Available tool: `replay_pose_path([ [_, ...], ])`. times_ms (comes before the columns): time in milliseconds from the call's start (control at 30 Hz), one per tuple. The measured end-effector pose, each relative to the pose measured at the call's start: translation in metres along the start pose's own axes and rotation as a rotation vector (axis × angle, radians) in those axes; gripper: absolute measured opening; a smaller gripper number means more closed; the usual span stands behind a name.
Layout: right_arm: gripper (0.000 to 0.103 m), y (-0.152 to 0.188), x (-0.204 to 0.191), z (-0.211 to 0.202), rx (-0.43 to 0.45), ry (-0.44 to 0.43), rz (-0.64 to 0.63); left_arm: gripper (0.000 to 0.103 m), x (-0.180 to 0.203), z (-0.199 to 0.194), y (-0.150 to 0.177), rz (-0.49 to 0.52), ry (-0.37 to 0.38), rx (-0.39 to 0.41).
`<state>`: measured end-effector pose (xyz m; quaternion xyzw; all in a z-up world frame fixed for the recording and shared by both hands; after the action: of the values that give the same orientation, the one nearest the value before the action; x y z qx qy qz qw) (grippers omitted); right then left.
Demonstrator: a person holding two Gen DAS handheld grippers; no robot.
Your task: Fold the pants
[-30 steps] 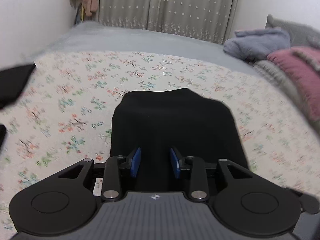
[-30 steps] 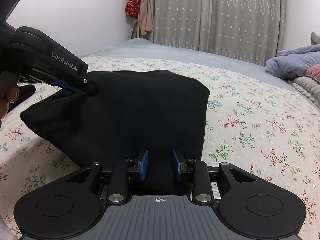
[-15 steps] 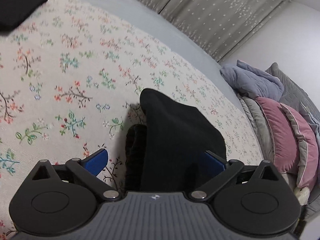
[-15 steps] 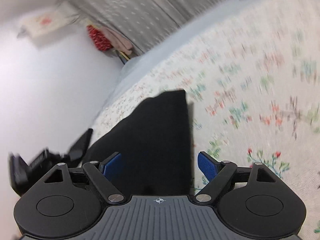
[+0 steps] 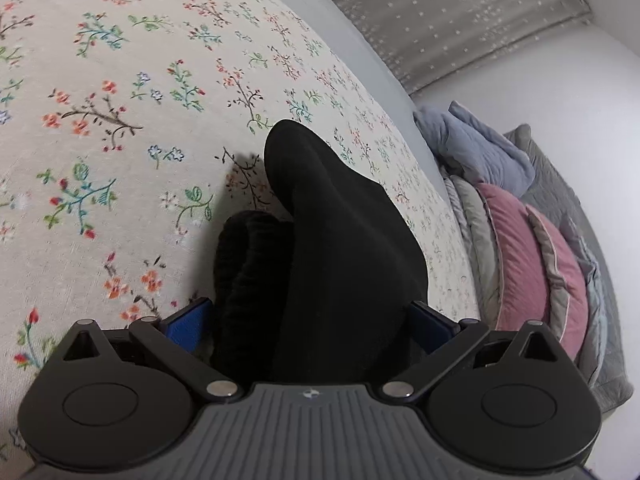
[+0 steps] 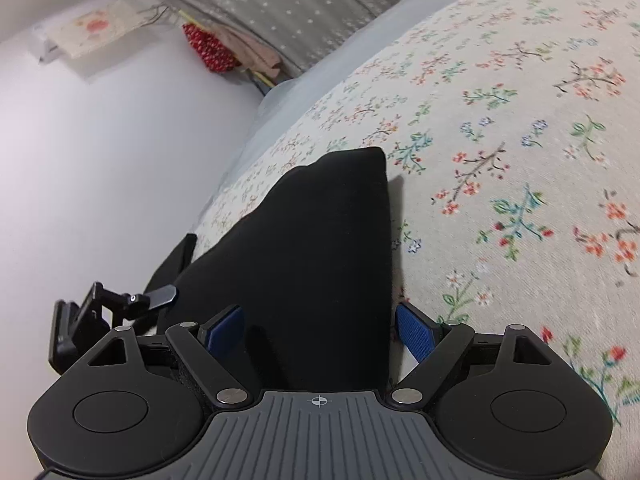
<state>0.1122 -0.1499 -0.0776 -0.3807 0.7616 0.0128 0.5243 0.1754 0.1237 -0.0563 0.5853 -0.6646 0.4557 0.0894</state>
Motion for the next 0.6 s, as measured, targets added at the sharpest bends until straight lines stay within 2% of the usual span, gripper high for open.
replay_pose_path([
  [333, 0.085, 0.0077, -0.008, 0.0052, 0.019, -0.004, -0.034, 0.103, -0.0036, 0.0068, -0.0013, 0.023, 0.008, -0.007],
  [600, 0.083, 0.0071, -0.0067, 0.0043, 0.028, -0.016, -0.009, 0.103, -0.0024, 0.0061, -0.0013, 0.043, 0.007, -0.001],
])
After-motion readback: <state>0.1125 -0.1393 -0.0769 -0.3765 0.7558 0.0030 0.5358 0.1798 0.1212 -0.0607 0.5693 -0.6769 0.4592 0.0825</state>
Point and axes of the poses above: each gripper's, at about its wrist camera, not at the fingertips, and z roughly the way its jaws point, x to its right, y to its underside, the point moved 3 cm from there along z, roughly the way its jaws point, and after that the axes turned 12 degrees about z, right-handed, at the moved point
